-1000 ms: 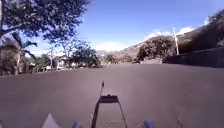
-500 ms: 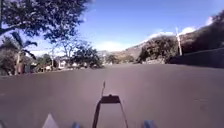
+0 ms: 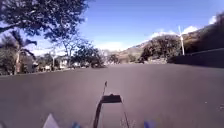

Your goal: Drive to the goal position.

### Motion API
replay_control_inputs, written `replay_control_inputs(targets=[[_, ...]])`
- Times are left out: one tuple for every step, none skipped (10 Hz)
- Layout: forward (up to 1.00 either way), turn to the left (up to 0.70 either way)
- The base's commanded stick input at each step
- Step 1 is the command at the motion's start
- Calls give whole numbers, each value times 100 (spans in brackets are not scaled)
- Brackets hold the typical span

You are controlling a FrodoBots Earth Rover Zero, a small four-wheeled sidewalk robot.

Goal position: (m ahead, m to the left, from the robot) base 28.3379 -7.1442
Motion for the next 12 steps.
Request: replay_control_inputs(targets=[[70, 0], [70, 0], [70, 0], [70, 0], [70, -35], [70, -35], [70, -35], [70, -35], [70, -35], [70, -35], [70, -35], [70, -35]])
